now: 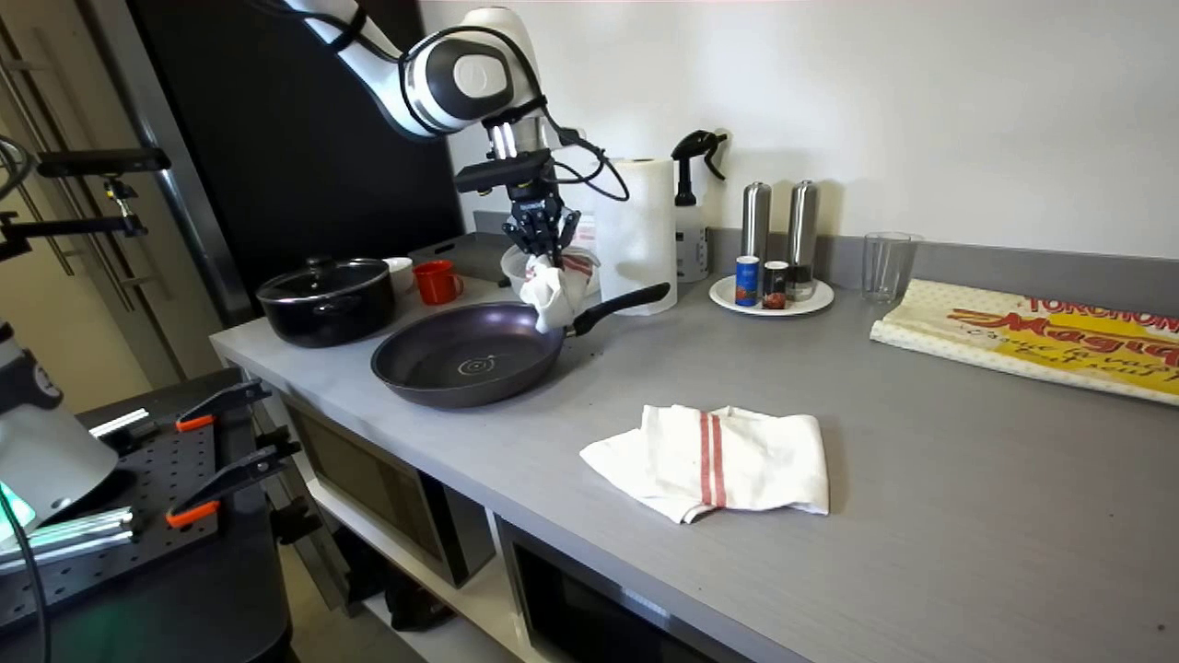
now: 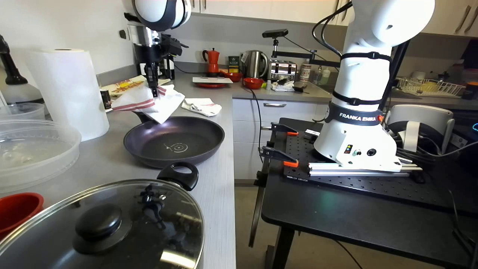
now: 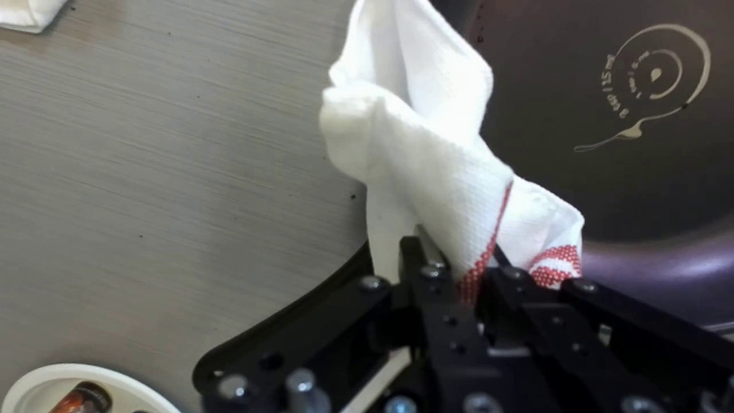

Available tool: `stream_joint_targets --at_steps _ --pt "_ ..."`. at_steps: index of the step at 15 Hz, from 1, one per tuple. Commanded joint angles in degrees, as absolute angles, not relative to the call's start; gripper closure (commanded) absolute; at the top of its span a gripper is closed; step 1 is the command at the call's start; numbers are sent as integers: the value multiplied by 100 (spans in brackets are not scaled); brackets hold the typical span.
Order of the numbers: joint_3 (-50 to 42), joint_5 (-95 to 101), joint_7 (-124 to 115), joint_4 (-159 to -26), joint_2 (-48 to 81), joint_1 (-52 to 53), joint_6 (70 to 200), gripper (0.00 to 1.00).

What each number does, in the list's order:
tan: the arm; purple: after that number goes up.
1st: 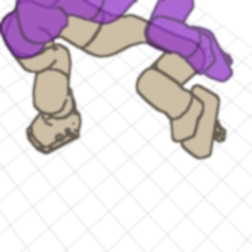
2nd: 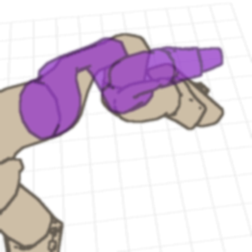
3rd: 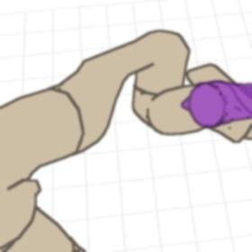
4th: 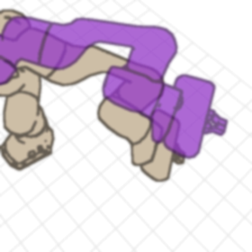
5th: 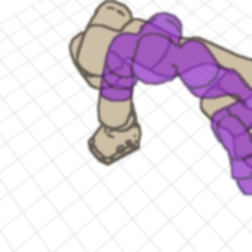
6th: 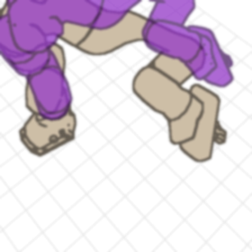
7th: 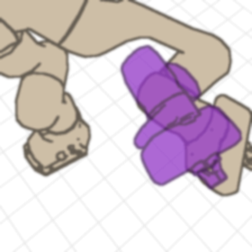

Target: Use the left towel to wipe the pan

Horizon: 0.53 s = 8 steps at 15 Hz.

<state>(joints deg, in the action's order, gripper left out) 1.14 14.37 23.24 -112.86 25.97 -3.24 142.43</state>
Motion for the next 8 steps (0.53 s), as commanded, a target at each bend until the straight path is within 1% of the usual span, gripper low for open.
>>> stream_joint_targets --at_steps 1,8 --pt "157 1735 2558 -12156 2091 -253 14646 97" --pt "405 1802 2975 -12699 2138 -216 14924 97"
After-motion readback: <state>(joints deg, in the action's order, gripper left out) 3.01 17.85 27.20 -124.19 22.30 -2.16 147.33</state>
